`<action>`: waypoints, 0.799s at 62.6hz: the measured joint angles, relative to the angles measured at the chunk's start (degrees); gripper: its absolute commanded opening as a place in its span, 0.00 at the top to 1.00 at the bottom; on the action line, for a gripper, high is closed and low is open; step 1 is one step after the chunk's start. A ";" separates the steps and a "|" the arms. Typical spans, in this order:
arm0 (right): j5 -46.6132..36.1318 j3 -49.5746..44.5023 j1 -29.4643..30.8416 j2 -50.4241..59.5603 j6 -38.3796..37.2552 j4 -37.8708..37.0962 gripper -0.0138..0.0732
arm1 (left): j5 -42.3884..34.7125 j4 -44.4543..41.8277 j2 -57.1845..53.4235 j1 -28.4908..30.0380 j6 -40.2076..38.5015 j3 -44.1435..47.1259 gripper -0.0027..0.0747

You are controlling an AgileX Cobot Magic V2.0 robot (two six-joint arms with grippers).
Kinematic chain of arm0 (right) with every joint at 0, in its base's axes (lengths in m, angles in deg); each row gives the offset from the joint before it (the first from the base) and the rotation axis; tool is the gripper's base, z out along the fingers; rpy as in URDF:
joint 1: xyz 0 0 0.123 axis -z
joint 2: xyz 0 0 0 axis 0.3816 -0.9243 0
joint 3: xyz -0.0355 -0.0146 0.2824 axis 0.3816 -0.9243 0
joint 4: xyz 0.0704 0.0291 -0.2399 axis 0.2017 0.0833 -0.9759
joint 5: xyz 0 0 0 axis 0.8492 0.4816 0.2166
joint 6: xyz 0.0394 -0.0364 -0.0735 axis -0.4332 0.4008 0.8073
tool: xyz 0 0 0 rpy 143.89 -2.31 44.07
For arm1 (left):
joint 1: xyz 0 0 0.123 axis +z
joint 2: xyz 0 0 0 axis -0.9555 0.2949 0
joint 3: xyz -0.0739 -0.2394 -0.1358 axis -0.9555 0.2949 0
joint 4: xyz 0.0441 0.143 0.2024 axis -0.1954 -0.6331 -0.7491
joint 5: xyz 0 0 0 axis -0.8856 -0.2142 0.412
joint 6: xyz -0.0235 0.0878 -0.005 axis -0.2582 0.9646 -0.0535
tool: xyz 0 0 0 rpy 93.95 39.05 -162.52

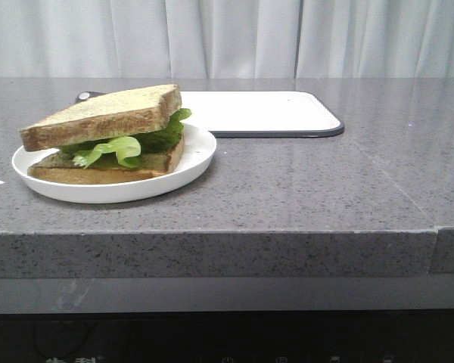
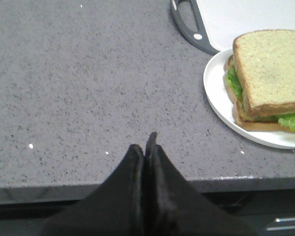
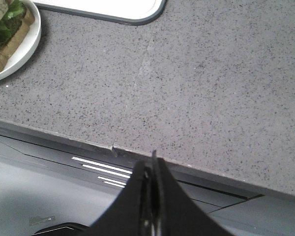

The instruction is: Left arm grabs bread, right arm adds lettuce

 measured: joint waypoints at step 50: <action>0.12 0.00 0.00 0.00 0.00 0.00 0.98 | -46.57 -0.14 -20.73 0.00 0.00 35.03 0.99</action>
